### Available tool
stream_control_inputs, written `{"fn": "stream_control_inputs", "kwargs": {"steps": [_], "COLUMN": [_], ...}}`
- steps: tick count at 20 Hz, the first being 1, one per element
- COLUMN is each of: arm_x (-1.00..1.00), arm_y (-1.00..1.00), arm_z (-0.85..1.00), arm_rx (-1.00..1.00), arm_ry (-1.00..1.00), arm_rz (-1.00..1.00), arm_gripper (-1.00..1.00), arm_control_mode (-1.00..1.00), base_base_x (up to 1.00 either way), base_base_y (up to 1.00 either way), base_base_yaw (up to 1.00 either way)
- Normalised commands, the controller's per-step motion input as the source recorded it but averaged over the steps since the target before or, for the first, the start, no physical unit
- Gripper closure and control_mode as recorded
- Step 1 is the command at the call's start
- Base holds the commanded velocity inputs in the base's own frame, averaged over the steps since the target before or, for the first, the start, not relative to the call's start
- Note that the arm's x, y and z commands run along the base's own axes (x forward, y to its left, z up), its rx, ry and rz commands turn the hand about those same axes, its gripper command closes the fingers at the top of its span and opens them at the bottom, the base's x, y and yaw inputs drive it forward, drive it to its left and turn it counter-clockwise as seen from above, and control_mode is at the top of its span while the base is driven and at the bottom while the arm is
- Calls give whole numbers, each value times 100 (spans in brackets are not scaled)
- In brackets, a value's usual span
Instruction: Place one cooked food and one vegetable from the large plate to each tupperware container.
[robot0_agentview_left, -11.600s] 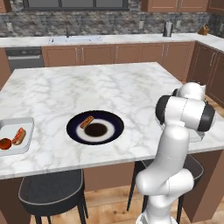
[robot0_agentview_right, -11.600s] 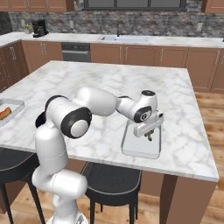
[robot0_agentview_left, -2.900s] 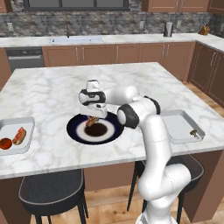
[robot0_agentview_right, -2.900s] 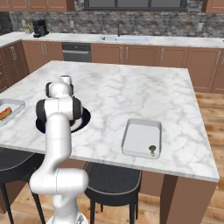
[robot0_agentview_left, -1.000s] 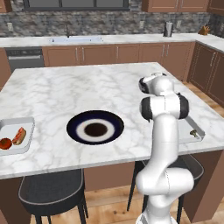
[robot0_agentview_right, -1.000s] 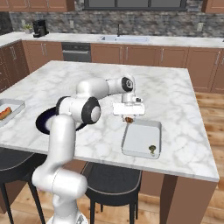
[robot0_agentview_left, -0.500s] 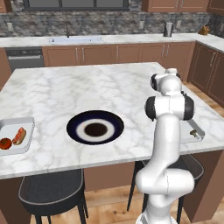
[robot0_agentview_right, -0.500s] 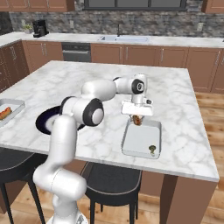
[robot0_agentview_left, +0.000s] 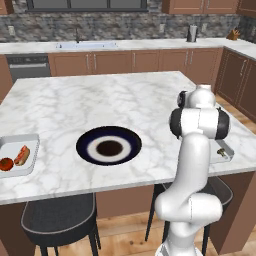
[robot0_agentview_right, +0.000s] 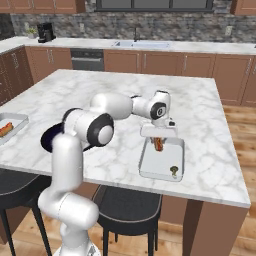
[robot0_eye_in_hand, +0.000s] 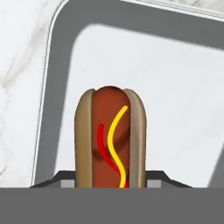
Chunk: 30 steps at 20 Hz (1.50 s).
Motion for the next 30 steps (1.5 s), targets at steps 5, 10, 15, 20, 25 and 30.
{"fn": "stream_control_inputs", "kwargs": {"steps": [5,10,15,20,25,30], "arm_x": [-32,-9,8,-6,-1,0], "arm_y": [-6,1,-9,-1,0,0], "arm_z": [-10,-6,-14,-38,-28,-4], "arm_rx": [0,0,0,0,0,0], "arm_ry": [-1,1,-1,0,0,0], "arm_rz": [-13,-15,-3,0,0,0], "arm_gripper": [100,100,100,100,100,-100], "arm_control_mode": [-100,-100,-100,-100,-100,-100], "base_base_x": [0,0,0,0,0,0], "base_base_y": [0,0,0,0,0,0], "base_base_yaw": [0,0,0,0,0,0]}}
